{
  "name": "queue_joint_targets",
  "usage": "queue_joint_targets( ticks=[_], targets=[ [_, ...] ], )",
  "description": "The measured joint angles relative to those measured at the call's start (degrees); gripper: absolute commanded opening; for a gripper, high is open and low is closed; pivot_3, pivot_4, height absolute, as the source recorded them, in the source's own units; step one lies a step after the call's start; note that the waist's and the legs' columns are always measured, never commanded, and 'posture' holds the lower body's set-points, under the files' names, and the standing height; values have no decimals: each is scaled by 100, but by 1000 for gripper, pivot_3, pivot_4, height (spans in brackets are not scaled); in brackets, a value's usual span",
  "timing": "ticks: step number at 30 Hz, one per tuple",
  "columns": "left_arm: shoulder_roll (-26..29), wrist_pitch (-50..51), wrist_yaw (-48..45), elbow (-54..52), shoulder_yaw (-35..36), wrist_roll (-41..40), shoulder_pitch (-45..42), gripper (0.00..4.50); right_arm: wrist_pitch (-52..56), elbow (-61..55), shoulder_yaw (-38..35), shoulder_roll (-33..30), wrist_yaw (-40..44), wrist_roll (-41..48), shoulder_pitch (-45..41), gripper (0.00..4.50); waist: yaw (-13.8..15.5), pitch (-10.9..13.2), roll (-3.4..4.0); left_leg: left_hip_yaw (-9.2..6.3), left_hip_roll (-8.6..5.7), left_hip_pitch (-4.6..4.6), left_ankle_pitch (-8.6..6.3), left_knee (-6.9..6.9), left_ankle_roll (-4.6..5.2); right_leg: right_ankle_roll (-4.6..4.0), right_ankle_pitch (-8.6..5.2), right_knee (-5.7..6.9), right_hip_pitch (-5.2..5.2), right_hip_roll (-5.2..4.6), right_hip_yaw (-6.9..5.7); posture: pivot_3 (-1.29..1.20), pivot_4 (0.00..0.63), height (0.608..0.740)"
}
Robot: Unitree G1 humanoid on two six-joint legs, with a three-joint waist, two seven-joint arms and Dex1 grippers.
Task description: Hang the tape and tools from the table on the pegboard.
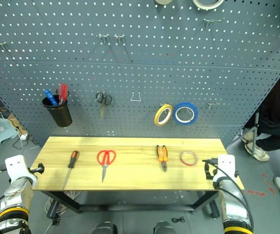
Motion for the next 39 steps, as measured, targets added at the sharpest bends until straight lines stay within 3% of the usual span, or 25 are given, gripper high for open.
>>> queue_joint_targets(
  ticks=[6,12,16,21,24,28,30,33,39],
  targets=[
    [0,7,4,-43,33,-12,156,4416,0,-71,7,-128,83,-12,74,4500,-1,2,1,0,1,0,0,0,0,0,-1,0,-1,0,0,139,33,740],
    [8,317,-356,-938,76,-221,678,4416,236,-660,77,-356,344,-13,356,4500,2,141,2,-1,3,4,0,2,0,-1,-1,5,-3,-4,1,130,130,740],
    [109,1182,-1218,-2626,-16,-733,1355,4416,771,-1463,327,-827,995,2,616,4500,10,381,6,-1,3,9,0,16,0,-3,-2,15,1,-11,2,144,205,740],
    [1032,2194,-2542,-4949,-665,-1240,1735,4416,1330,-1972,513,-1657,1899,99,456,4500,91,879,14,-10,-2,-9,0,30,0,-5,-3,1,-12,-18,6,140,292,740],
    [1490,2752,-3373,-6018,-1365,-1665,1061,4416,1529,-1955,666,-2143,2503,124,-128,4500,146,1163,67,-12,-28,-55,1,52,2,-6,-4,-17,-36,-36,17,131,337,740],
    [1579,3149,-4153,-6544,-2241,-1983,245,4416,1649,-1661,942,-2472,3134,177,-621,4500,132,1425,60,-18,-64,-97,16,101,26,3,-3,2,-22,-45,44,96,386,740],
    [1407,3233,-4522,-6591,-2732,-2065,-348,4416,1665,-1421,1194,-2573,3474,155,-979,4500,111,1560,50,-27,-86,-160,62,102,105,43,11,1,-58,-43,62,75,403,740],
    [1146,3146,-4988,-6491,-3163,-2127,-870,4416,1611,-1115,1546,-2586,3838,73,-1403,4500,80,1652,45,-42,-94,-239,46,102,141,167,46,11,-115,-41,65,49,420,740],
    [565,2545,-5832,-5925,-3693,-2049,-1356,4416,1275,-151,2068,-2529,4157,-250,-2463,4500,61,1894,70,-82,-96,-263,12,101,173,132,37,17,-123,-37,28,27,447,740]
  ],
)
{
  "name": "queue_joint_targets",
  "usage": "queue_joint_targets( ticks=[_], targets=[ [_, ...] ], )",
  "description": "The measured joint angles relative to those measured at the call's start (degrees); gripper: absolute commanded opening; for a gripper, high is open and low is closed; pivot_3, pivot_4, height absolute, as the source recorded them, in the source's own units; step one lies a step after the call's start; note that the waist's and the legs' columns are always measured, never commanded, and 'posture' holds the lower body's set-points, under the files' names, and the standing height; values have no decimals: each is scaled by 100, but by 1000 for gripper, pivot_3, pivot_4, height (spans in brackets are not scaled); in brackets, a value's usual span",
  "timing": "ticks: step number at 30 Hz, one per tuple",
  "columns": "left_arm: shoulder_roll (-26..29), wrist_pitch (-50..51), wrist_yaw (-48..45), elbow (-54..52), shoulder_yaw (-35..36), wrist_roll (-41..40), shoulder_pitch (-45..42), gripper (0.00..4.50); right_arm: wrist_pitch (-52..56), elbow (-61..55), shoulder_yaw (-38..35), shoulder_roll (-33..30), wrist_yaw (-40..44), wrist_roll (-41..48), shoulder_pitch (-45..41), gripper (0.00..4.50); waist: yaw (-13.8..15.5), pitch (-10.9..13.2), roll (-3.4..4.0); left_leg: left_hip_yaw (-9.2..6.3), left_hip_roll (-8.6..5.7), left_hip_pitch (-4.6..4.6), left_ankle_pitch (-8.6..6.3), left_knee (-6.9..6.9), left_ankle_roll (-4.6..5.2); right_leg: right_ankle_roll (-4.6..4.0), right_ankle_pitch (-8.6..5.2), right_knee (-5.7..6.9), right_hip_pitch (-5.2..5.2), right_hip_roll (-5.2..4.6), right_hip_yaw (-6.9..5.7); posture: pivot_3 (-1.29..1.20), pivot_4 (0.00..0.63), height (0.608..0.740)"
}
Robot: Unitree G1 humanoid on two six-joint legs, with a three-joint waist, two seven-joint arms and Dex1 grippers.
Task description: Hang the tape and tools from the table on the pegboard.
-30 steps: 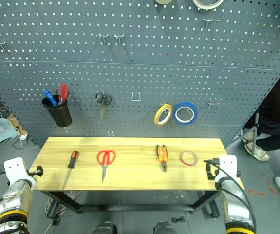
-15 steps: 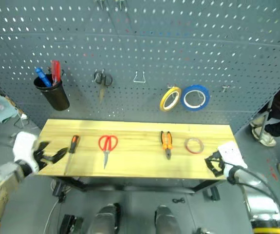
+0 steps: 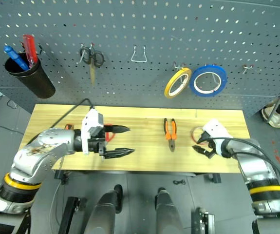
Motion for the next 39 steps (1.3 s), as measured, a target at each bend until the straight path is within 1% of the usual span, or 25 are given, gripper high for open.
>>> queue_joint_targets(
  ticks=[5,10,14,16,18,19,22,23,24,26,27,28,29,30,31,32,33,34,35,37,39],
  targets=[
    [-78,-479,-446,214,-63,142,3,4416,-142,1017,244,190,121,-228,-597,4500,-3,139,-1,-9,-16,-10,-4,6,-3,3,-2,-2,2,-15,-8,45,459,740],
    [-302,-575,-448,247,-39,136,-108,4416,-495,2279,357,479,116,-440,-1100,4500,-11,228,-2,-22,-41,-11,-3,18,-4,19,2,3,13,-34,-14,64,462,740],
    [-339,-575,-405,246,40,128,-153,4500,-1151,3091,448,540,109,-644,-1432,3356,-43,258,-4,-32,-47,-12,-1,24,-8,26,4,3,20,-39,-20,74,462,740],
    [-343,-572,-373,246,51,128,-153,4500,-1383,3383,447,543,97,-722,-1551,2598,-54,258,-5,-38,-46,-12,-1,23,-8,25,4,5,20,-39,-28,82,458,740],
    [-354,-536,-323,243,69,111,-152,4500,-1528,3584,444,548,96,-782,-1631,1941,-56,258,-4,-45,-46,-12,3,23,-14,24,4,8,21,-38,-35,86,451,740],
    [-353,-482,-298,219,98,105,-145,4500,-1591,3666,435,558,98,-790,-1655,1525,-55,258,-5,-49,-46,-12,5,23,-17,24,4,9,23,-38,-40,87,444,740],
    [-352,-470,-290,159,151,92,-131,4500,-1694,3723,428,582,110,-806,-1659,594,-52,258,-5,-55,-46,-11,10,24,-25,24,5,9,30,-39,-48,83,430,740],
    [-354,-471,-290,160,151,94,-132,4500,-1767,3719,430,589,116,-830,-1642,164,-51,258,-5,-59,-46,-11,12,24,-28,24,5,8,31,-39,-52,80,412,740],
    [-363,-473,-290,163,151,100,-132,4500,-1859,3711,433,590,115,-861,-1603,32,-51,256,-6,-63,-46,-12,13,24,-30,24,5,9,32,-39,-56,79,407,740],
    [-407,-489,-289,182,151,117,-151,4500,-1989,3678,425,587,96,-883,-1527,32,-50,254,-8,-71,-46,-11,15,25,-33,24,5,8,37,-39,-67,71,377,740],
    [-463,-497,-289,197,145,127,-178,4500,-2030,3602,403,572,79,-883,-1439,32,-50,249,-10,-75,-46,-11,18,25,-37,23,6,9,38,-39,-72,62,357,740],
    [-524,-510,-290,232,137,132,-222,4500,-2079,3492,386,551,59,-883,-1338,32,-47,244,-9,-80,-46,-11,19,25,-39,22,6,8,43,-39,-80,62,357,740],
    [-573,-512,-289,277,128,133,-279,4500,-2101,3295,369,517,24,-883,-1193,32,-36,241,-9,-84,-46,-13,23,23,-45,21,6,9,43,-41,-87,55,344,740],
    [-608,-506,-291,317,122,132,-362,4500,-2101,2946,322,450,-28,-877,-942,32,-19,241,-8,-90,-47,-22,28,24,-53,21,7,12,38,-42,-94,41,308,740],
    [-639,-501,-291,346,134,130,-425,4500,-2081,2666,280,386,-52,-876,-721,32,-10,239,-5,-94,-49,-35,30,25,-57,21,7,14,29,-44,-98,19,257,740],
    [-734,-469,-281,420,126,121,-496,4500,-1997,2161,146,271,-147,-874,-321,32,11,201,18,-101,-52,-62,36,30,-62,19,9,16,13,-50,-110,19,257,740],
    [-841,-405,-237,470,117,94,-545,4500,-1887,1415,-63,126,-267,-866,253,32,53,132,53,-117,-63,-100,38,42,-66,21,8,16,-12,-60,-125,3,200,740],
    [-882,-327,-204,493,147,43,-584,4500,-1791,872,-222,33,-346,-864,654,32,65,88,64,-119,-69,-100,41,43,-70,25,5,20,-12,-64,-125,-1,187,740],
    [-1005,-186,-140,553,146,10,-681,4500,-1625,36,-568,-60,-547,-877,1285,32,84,-25,78,-120,-77,-125,59,43,-100,26,4,18,-35,-73,-128,-11,161,740],
    [-1157,9,-64,596,169,-137,-856,4500,-1393,-1235,-1127,-104,-916,-941,2111,32,71,-242,79,-124,-86,-136,63,40,-106,29,3,7,-40,-82,-137,-28,123,740],
    [-1370,189,28,609,237,-341,-1070,4500,-1320,-2208,-1622,-49,-1371,-1163,2673,32,14,-497,66,-123,-97,-131,63,40,-107,32,3,0,-28,-92,-143,-38,97,740]
  ],
)
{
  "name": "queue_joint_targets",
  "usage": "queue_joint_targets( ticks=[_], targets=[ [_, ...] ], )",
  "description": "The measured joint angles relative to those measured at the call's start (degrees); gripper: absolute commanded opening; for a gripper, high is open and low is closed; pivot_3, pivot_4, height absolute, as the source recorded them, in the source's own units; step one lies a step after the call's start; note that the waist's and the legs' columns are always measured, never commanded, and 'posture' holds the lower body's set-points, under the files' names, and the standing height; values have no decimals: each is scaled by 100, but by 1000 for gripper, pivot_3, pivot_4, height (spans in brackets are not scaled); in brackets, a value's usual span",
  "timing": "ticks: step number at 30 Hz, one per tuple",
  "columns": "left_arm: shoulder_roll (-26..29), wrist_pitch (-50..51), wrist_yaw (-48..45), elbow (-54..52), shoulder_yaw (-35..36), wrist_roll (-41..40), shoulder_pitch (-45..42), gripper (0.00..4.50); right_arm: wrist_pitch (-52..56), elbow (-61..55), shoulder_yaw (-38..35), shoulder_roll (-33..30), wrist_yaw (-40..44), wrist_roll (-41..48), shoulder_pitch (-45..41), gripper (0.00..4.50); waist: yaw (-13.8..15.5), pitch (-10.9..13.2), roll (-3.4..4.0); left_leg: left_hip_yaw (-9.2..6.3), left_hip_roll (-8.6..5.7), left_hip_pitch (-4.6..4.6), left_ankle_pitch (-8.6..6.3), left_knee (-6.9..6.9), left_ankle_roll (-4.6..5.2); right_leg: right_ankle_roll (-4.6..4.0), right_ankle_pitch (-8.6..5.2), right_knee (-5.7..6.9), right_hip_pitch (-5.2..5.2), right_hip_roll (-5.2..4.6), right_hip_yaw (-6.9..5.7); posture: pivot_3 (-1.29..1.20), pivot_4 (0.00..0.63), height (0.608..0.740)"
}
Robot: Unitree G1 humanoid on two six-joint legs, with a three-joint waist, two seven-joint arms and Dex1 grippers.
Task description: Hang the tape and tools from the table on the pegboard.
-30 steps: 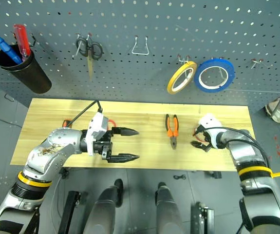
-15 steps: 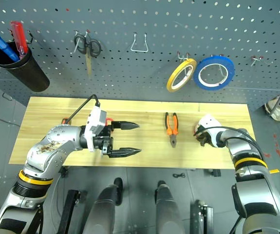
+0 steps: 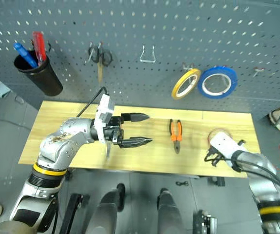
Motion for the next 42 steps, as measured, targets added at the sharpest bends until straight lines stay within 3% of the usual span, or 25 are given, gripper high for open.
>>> queue_joint_targets(
  ticks=[5,8,13,20,27,34,42],
  targets=[
    [-302,226,168,-14,157,-327,-291,4500,-122,-1074,-536,297,-1102,-605,347,32,-221,-458,-29,0,-1,121,-4,-5,40,48,-8,-39,130,0,-8,-47,53,740],
    [-376,221,229,-11,197,-329,-300,4500,-235,-1005,-540,303,-1323,-684,104,32,-363,-601,-41,5,-4,166,-20,-10,9,-10,4,-63,176,-3,-6,-36,30,740],
    [-627,176,335,110,408,-458,-599,4500,-754,-365,-471,196,-1378,-550,-821,32,-531,-739,-39,5,-8,216,-4,-21,20,-9,47,-102,244,-3,-1,-19,26,740],
    [-757,95,477,501,706,-539,-925,4500,-1196,559,-206,134,-878,5,-1899,32,-550,-918,-37,3,-8,229,26,-40,76,5,15,-107,257,4,14,-15,27,740],
    [-871,-250,615,985,654,-176,-961,4500,-1031,2268,114,303,-158,607,-3163,32,-538,-920,-32,2,-8,231,27,-44,78,17,23,-98,255,9,20,-3,53,740],
    [-995,-437,773,1284,595,140,-1094,4500,-1316,3645,493,307,5,591,-4055,32,-511,-863,-35,2,-8,233,27,-49,80,3,12,-96,254,10,25,16,164,740],
    [-1095,-197,928,1167,566,123,-1027,4500,-1330,4595,723,261,181,495,-4525,32,-387,-337,-24,2,-8,245,36,-37,95,-4,1,-25,237,16,42,23,281,740]
  ],
)
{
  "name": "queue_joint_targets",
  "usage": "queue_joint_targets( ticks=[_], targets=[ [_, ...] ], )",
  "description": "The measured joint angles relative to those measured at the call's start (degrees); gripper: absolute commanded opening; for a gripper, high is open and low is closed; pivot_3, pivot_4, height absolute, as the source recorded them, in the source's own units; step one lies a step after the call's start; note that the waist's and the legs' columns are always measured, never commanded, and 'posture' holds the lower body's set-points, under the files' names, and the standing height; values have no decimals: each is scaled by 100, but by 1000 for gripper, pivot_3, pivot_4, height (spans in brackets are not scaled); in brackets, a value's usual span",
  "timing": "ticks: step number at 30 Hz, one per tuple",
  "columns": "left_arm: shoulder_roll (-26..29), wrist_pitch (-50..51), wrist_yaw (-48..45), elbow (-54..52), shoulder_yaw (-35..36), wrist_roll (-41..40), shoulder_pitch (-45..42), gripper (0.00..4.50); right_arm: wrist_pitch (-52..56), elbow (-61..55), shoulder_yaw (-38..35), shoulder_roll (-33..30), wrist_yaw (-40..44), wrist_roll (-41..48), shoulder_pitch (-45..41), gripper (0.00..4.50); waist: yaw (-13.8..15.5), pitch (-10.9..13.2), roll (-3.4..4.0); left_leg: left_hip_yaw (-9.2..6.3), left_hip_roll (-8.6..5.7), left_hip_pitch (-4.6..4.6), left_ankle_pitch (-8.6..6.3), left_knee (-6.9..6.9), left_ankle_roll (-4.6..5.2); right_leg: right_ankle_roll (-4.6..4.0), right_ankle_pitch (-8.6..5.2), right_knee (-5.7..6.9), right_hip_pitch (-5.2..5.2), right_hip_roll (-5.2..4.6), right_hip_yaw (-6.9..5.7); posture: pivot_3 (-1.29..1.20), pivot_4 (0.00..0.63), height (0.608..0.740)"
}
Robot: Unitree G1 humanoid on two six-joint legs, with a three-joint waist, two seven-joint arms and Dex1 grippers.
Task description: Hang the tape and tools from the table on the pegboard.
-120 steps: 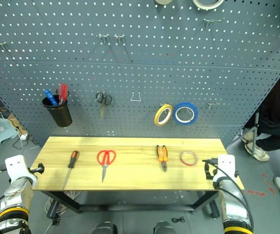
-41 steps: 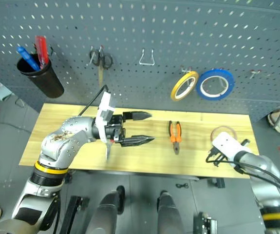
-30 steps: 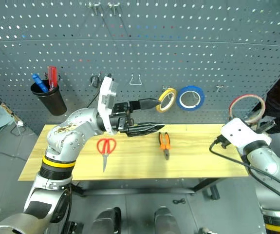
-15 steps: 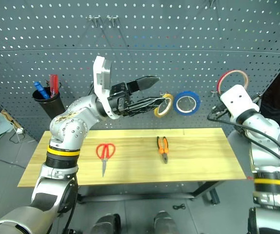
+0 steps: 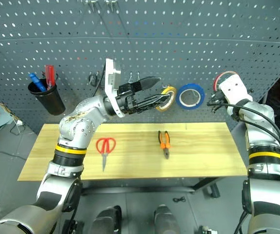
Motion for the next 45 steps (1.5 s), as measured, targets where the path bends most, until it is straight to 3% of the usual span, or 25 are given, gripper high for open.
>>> queue_joint_targets(
  ticks=[3,9,17,22,28,33,37,45],
  targets=[
    [-8,182,4,-114,-10,-80,45,4500,0,345,15,0,31,3,-199,32,17,152,3,-4,0,-2,1,0,3,35,9,16,-4,0,-2,22,292,740],
    [-17,278,-1,-139,-14,-125,46,4500,-49,791,18,-2,29,2,-468,32,18,343,4,-9,0,-11,-5,-7,10,29,4,12,-5,0,-6,16,307,740],
    [-66,283,4,-140,-11,-142,44,4500,48,551,-26,-14,-16,54,-181,2782,20,419,-1,-14,-4,-23,-5,-6,10,47,-7,11,-12,-2,-9,30,310,740],
    [140,321,-2,-315,-17,-146,144,4500,662,-971,-261,-73,-7,281,942,4478,52,438,1,-18,-5,-30,-6,-8,10,51,-10,12,-20,-2,-10,42,323,740],
    [1427,361,-326,-1168,-189,103,1706,4500,2822,-4288,-483,29,57,856,2987,4478,6,458,6,-22,7,-32,-12,-19,4,28,-25,39,-46,6,-7,35,343,740],
    [2305,484,-430,-1712,86,90,2967,4500,4740,-5802,136,673,14,1396,3218,4478,11,532,-26,-23,13,-63,-6,-4,-3,-27,-46,92,-108,15,0,60,359,740],
    [2742,594,-428,-2034,465,24,3675,4500,5704,-5707,371,1200,-379,1486,2587,4478,117,588,-37,-25,19,-83,-9,-3,-8,-52,-37,84,-131,20,-1,91,380,740],
    [2853,686,-119,-2373,967,-162,4235,4500,6095,-3605,528,1957,-986,1404,946,4478,357,687,-43,-29,22,-178,4,0,-1,-32,-16,99,-209,22,-18,140,396,740]
  ],
)
